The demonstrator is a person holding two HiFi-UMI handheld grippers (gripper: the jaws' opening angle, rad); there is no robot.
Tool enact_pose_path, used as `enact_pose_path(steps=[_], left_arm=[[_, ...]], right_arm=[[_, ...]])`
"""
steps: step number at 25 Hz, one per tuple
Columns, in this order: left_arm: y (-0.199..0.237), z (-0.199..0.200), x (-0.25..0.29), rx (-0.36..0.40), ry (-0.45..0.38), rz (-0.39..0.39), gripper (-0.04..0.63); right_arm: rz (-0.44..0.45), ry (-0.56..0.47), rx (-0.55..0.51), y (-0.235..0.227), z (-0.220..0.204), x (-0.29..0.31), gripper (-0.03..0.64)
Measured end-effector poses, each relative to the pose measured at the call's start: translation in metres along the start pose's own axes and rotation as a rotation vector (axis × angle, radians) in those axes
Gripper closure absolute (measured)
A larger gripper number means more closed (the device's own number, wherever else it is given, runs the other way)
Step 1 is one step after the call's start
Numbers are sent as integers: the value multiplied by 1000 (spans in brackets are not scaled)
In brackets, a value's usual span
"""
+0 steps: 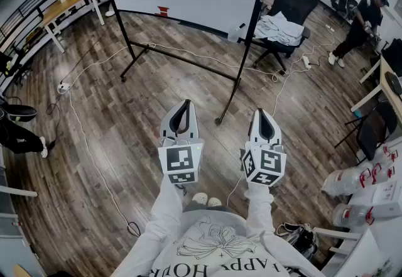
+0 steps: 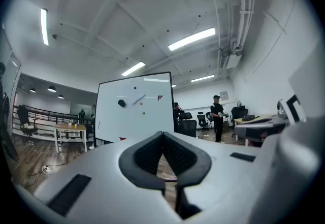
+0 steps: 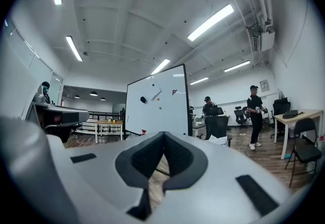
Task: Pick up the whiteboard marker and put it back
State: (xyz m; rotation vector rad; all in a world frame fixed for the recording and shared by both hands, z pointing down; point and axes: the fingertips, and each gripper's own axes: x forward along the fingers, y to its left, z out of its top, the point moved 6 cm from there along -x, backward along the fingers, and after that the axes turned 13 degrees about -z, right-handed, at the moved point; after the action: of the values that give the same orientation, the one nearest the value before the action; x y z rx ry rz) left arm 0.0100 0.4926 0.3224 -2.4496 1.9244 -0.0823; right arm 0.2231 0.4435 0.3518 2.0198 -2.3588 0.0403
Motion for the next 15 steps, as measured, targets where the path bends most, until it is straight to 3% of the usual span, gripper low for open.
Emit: enact_pose_path(steps=[15], left_arm=[[27, -19, 11, -4, 25, -16, 589]], right_arm=[[-4, 22, 10, 24, -17, 14, 618]])
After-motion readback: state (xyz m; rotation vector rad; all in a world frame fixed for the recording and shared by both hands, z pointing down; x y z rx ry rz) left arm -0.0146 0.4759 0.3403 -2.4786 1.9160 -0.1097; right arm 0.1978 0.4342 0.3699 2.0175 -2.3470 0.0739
